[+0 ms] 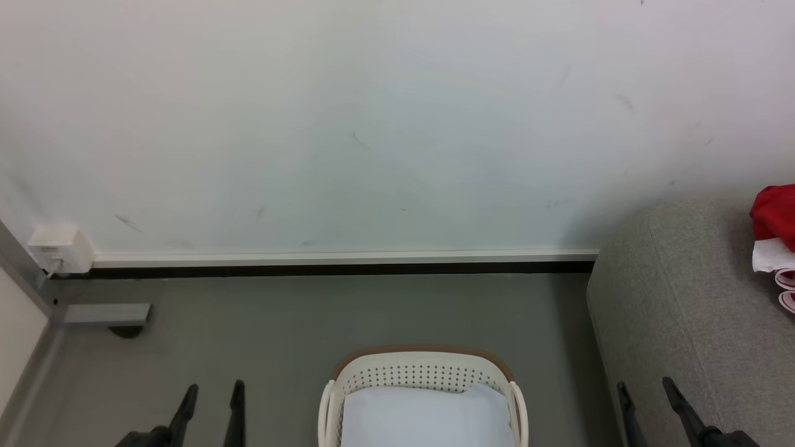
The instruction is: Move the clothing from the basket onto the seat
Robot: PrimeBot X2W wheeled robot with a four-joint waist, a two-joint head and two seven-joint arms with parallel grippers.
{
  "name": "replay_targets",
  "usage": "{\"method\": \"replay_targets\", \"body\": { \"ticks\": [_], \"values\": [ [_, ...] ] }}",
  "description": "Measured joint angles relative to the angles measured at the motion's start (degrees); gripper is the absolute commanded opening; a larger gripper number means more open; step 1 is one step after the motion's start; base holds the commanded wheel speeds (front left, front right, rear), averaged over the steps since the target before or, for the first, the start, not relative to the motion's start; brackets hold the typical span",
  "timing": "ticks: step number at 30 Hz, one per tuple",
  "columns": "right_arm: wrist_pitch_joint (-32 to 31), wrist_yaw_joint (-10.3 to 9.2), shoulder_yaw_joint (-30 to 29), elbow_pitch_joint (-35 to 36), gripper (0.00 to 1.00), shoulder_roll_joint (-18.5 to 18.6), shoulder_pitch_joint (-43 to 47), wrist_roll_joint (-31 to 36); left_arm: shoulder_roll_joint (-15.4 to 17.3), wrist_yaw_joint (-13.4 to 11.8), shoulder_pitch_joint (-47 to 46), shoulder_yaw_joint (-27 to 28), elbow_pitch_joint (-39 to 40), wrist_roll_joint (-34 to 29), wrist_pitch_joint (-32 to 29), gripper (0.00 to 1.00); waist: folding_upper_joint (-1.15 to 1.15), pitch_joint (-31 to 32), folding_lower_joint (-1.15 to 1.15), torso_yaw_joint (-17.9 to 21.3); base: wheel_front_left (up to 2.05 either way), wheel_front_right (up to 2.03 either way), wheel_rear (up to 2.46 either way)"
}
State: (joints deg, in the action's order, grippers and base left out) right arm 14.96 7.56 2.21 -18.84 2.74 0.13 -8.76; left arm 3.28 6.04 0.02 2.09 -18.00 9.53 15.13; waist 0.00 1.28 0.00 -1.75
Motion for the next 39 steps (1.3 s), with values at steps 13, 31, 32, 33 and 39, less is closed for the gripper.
{"method": "replay_targets", "body": {
  "ticks": [13, 31, 32, 33, 39],
  "values": [
    [0.0, 0.00, 0.0, 0.0, 1.00, 0.0, 0.0, -0.3, -0.3, 0.6, -0.1, 0.7, -0.7, -0.8, 0.0, 1.00, 0.00, 0.2, 0.00, 1.0, 0.00, 0.00, 0.00],
    [-1.3, 0.01, 0.0, -3.1, 0.00, -0.6, 1.8, -3.0, -1.1, 1.0, 1.1, 0.5, -4.5, 1.5, -1.3, 0.00, 0.00, 0.2, 0.00, 1.6, 0.00, 0.00, 0.00],
    [-1.6, 0.01, -0.1, -3.0, 0.00, -0.6, 1.7, -4.3, -1.1, 1.0, 1.1, 0.7, -4.5, 2.6, -1.7, 0.00, 0.00, 0.2, 0.00, 1.6, 0.00, 0.00, 0.00],
    [-1.9, 0.01, -0.3, -3.0, 0.00, -0.6, 1.7, -5.5, -1.1, 1.0, 1.1, 0.8, -4.5, 3.5, -2.0, 0.00, 0.00, 0.2, 0.00, 1.6, 0.00, 0.00, 0.00],
    [-3.4, 0.01, -0.9, -2.4, 0.00, -0.6, 1.3, -12.1, -1.1, 1.0, 0.7, 1.0, -3.8, 10.4, -3.6, 0.00, 0.00, 0.1, 0.00, 1.6, 0.00, 0.00, 0.00]
  ]
}}
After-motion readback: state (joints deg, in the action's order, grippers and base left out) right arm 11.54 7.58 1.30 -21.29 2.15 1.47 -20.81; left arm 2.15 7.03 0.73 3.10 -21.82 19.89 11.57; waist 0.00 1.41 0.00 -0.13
